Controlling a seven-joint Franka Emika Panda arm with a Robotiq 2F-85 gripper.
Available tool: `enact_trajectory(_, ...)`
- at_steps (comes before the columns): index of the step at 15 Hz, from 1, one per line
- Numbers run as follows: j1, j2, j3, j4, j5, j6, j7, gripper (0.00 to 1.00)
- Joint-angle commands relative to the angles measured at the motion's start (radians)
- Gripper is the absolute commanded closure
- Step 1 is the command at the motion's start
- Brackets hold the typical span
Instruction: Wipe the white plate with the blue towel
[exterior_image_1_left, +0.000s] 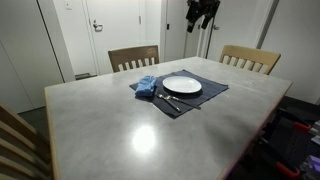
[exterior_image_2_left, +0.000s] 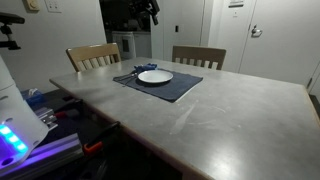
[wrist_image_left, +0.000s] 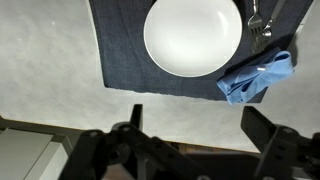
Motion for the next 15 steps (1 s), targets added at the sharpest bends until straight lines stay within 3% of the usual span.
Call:
enact_trajectory(1, 0.008, 0.145, 0.007, 0.109, -0.009, 0.025, 0.054, 0.00)
enact_trajectory(8, 0.069, 0.310, -0.015, 0.222, 0.061, 0.184, 0.135, 0.00)
enact_trajectory(10, 0.082, 0.271, -0.031, 0.189, 0.057, 0.163, 0.121, 0.00)
enact_trajectory(15, 0.105, 0.310, -0.040, 0.224, 0.059, 0.156, 0.134, 0.00)
